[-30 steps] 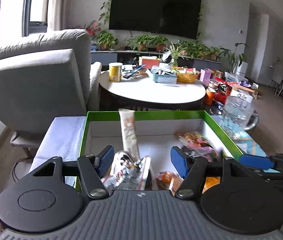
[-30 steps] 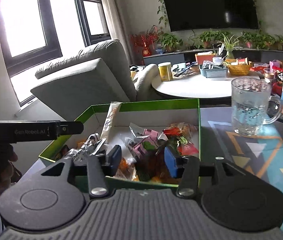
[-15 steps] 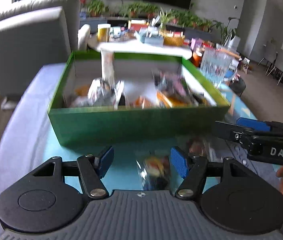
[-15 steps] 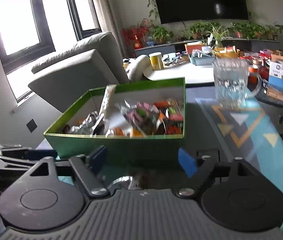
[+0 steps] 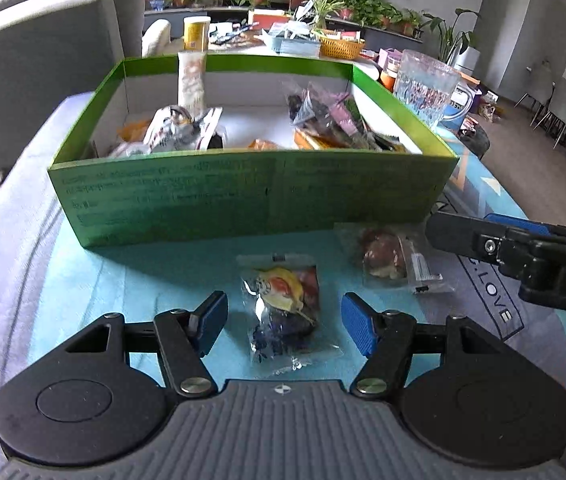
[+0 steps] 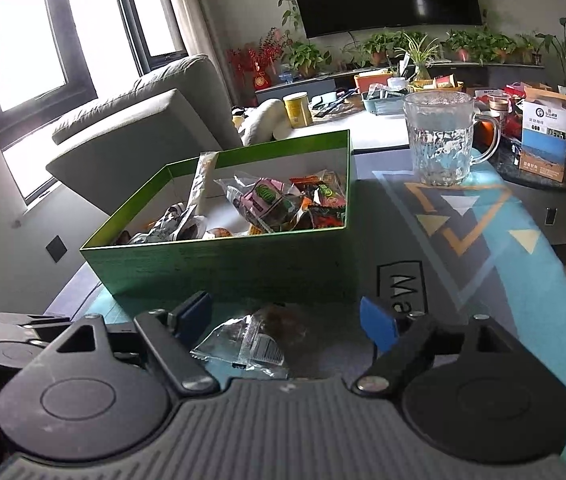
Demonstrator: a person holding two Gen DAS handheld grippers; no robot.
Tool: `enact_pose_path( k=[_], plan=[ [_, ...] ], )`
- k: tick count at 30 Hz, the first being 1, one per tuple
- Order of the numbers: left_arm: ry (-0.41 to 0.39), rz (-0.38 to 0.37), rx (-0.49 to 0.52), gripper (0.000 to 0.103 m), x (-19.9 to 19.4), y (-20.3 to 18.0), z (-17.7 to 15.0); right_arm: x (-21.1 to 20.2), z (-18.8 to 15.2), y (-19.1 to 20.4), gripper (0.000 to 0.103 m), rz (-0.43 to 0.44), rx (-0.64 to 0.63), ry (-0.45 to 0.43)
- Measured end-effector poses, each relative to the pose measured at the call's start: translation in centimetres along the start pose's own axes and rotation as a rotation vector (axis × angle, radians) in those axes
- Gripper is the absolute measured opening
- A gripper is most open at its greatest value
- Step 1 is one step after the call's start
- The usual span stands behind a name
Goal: Organize snacks
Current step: 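Grasp a clear candy bag with the left while the right grasps a clear cookie bag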
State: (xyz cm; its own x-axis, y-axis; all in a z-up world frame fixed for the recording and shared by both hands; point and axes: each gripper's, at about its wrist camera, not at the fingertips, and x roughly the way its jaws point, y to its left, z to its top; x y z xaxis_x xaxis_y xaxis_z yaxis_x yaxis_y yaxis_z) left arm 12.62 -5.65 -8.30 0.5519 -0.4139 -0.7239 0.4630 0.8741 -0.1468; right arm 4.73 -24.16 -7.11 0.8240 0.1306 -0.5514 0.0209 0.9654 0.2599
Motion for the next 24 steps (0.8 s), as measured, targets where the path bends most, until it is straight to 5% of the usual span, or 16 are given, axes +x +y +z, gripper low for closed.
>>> enact_pose_path(
  k=[2, 24],
  plan=[
    [-0.029, -0.010, 0.000, 0.037, -0.3, 0.2, -0.3, 0.2, -0.1, 0.2, 0.076, 0.008, 0.004, 0.005],
    [-0.110, 0.037, -0.095, 0.035, -3.9, 4.7, -1.4, 4.6, -1.9, 4.0, 0.076, -0.091, -0.036, 0.075]
  ],
)
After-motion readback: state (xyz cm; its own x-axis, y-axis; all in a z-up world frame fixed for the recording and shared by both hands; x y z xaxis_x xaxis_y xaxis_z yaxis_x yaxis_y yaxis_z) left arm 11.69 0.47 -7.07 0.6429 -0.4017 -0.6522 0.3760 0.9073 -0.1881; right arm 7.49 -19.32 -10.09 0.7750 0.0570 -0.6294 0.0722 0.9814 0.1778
